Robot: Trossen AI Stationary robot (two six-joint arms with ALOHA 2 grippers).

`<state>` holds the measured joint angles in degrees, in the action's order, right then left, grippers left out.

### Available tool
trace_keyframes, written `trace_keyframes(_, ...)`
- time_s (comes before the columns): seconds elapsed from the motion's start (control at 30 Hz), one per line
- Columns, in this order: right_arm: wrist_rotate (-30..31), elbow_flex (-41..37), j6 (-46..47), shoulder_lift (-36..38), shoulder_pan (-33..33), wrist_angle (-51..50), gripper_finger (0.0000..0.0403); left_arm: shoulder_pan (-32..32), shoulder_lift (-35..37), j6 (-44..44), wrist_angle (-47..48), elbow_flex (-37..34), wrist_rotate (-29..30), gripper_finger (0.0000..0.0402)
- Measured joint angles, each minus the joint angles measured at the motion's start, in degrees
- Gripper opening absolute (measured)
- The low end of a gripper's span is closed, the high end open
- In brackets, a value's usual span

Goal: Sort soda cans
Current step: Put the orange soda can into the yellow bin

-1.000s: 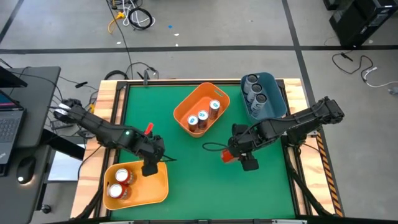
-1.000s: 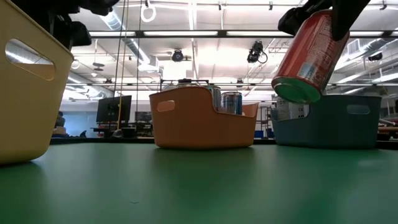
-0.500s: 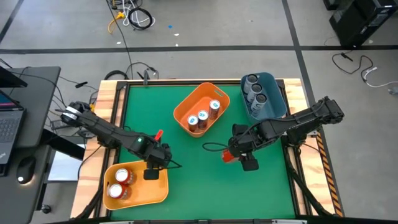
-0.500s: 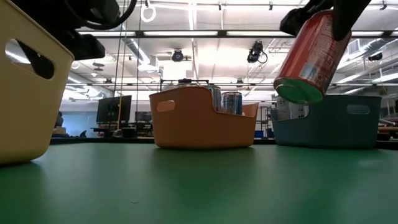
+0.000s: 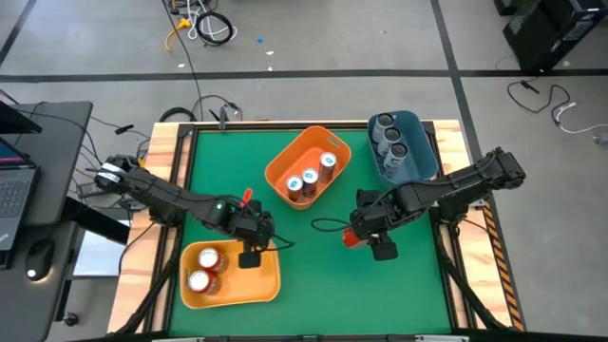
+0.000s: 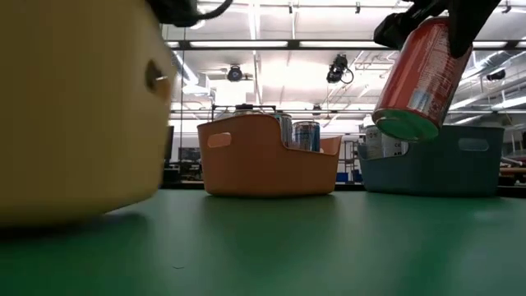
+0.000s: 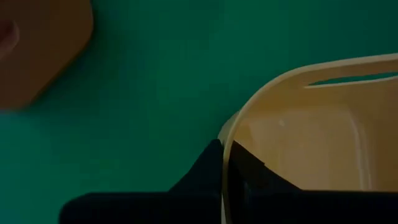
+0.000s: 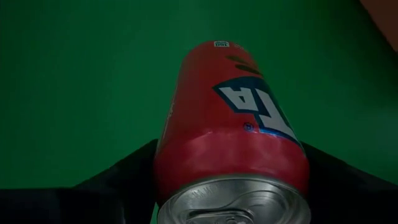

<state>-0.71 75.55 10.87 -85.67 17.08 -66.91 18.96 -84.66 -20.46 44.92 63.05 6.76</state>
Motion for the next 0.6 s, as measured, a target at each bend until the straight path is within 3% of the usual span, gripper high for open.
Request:
trace_keyframes(0.3, -0.46, 0.00, 1.03, 0.02, 0.00, -0.97, 0.0292, -5.73, -0.18, 8.44, -13.51, -0.02, 1.90, 0.0003)
trace_keyframes(0.6, -0.80, 0.00, 1.15, 0.02, 0.00, -2.82, 0.0292, -9.35, -6.97, 15.69, -27.17, 0.00, -4.30, 0.0002)
